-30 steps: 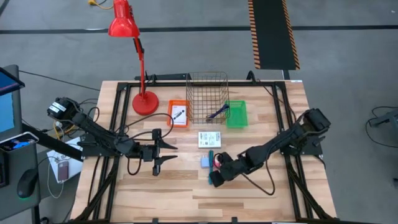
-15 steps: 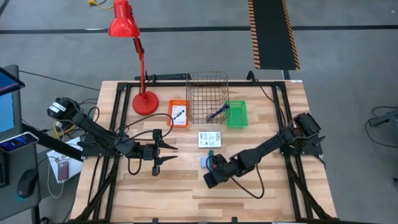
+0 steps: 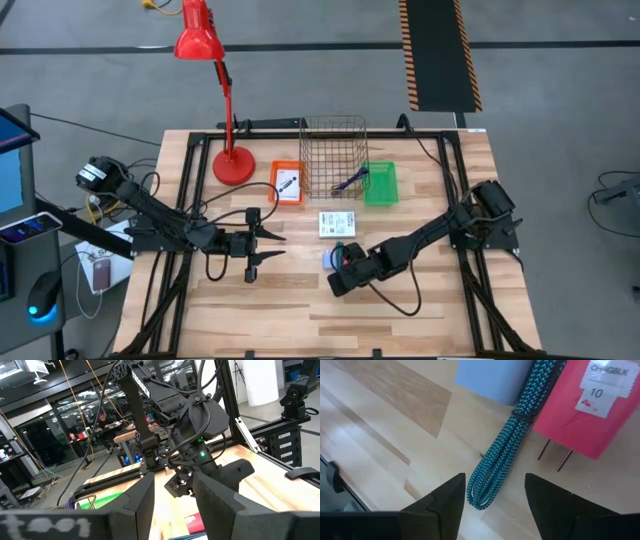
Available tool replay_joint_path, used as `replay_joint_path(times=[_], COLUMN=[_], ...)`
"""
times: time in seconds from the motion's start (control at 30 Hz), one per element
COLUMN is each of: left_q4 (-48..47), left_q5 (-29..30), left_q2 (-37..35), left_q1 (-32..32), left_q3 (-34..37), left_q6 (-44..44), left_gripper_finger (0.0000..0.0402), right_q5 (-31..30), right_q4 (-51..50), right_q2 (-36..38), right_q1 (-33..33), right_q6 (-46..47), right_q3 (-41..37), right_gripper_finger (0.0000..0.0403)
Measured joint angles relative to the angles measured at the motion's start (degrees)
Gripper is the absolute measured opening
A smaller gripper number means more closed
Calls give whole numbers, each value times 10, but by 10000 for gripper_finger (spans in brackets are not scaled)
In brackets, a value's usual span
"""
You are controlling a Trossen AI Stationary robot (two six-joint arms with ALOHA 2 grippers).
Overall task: Pick and place items into bin
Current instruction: Put the light blue charger cable into the wire basket
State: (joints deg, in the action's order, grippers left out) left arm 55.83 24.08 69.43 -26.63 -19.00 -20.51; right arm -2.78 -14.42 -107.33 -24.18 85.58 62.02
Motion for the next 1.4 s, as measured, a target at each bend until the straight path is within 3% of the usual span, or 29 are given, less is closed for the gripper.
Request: replay_joint_path(times=[0.37,0.67,0.83,1.17,1.4], left_q4=[0,-7,-10,-12,-12], left_q5=[0,-14,-14,-15,-15], left_q2=[0,0,0,0,0], left_q1=[0,0,0,0,0], left_q3=[0,0,0,0,0], left_q6=[0,1,2,8,8], left_gripper_finger=[128,128,128,128,128], right_q5=[16,23,25,25,25], right_q4=[62,44,37,32,36], right_q2=[-43,-58,-59,-60,-60], right_q1=[-2,-1,-1,-4,-6], right_q6=[14,10,12,9,6], right_q3=[6,16,15,14,13], right_gripper_finger=[198,190,147,14,16])
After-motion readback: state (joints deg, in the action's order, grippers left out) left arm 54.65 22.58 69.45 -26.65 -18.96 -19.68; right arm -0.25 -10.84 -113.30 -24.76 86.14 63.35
